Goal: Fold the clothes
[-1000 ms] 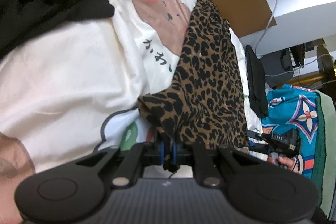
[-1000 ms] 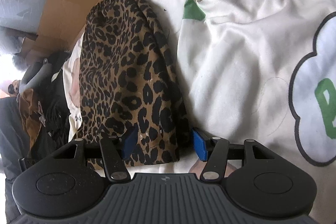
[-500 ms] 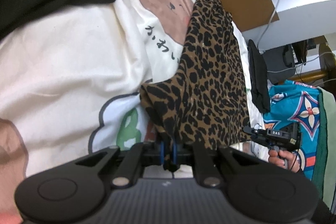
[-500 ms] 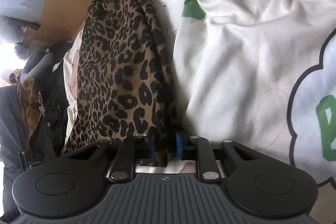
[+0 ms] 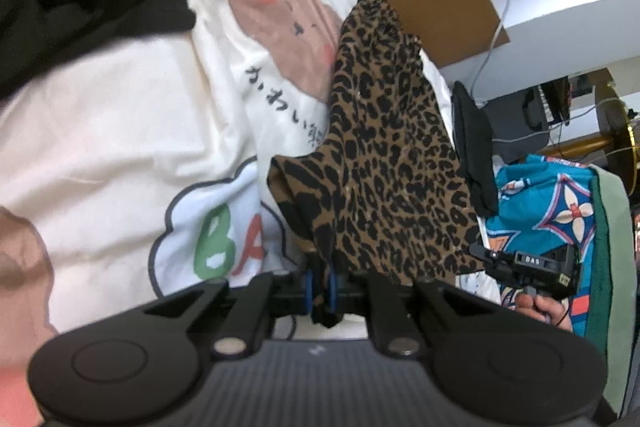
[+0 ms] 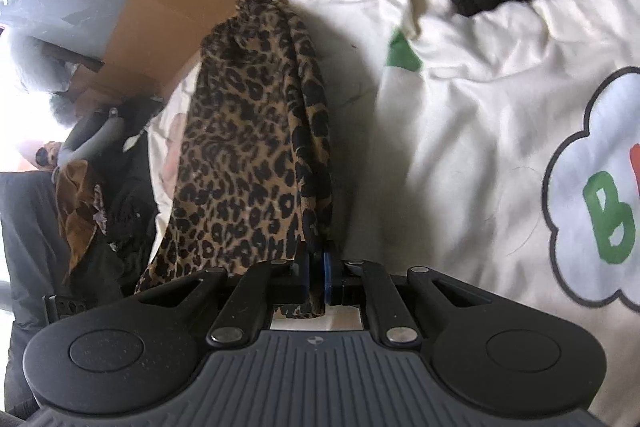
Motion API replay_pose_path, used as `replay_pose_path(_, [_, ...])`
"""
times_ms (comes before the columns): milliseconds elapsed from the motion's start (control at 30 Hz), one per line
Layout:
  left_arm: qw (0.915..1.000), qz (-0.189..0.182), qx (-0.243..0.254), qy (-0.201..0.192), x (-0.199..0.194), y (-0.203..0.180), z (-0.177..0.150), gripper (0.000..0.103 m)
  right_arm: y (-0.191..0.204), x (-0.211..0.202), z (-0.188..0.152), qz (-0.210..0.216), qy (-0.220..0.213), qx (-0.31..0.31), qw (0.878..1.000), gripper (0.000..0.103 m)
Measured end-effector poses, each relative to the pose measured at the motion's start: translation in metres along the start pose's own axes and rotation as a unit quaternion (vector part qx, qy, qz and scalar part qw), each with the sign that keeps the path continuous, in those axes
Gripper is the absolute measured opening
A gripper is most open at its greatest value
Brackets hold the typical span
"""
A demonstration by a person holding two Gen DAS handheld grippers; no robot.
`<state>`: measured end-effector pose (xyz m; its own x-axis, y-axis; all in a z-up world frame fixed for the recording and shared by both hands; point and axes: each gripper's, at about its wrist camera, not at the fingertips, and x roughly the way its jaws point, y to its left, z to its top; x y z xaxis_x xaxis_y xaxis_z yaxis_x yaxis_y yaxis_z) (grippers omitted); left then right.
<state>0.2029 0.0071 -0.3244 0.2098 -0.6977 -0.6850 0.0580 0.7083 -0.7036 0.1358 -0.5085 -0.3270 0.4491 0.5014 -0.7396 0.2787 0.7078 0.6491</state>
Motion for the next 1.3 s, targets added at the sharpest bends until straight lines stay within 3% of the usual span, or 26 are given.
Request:
replay_pose_path(433, [0.9995,0.006,0.011,-0.028,-0.041,-0.007,0.010,0.008,0.034,-0.025,-0.014,0.033,-0.018,-0.007,0.999,0.004])
replay_pose_path(933, [0.9992,0.000,0.016,-0.036,-0.082,-0.018,-0.002,0.008,0.071,-0.056,-0.028,0.046,0.012,-0.042,0.998,0.004])
replay_pose_path(1300, [0.9998,0.005,-0.013,-0.013,-0.100,-0.011,-0.031,0.008,0.066,-0.073,-0.059,0.044,0.043,-0.018,0.998,0.004])
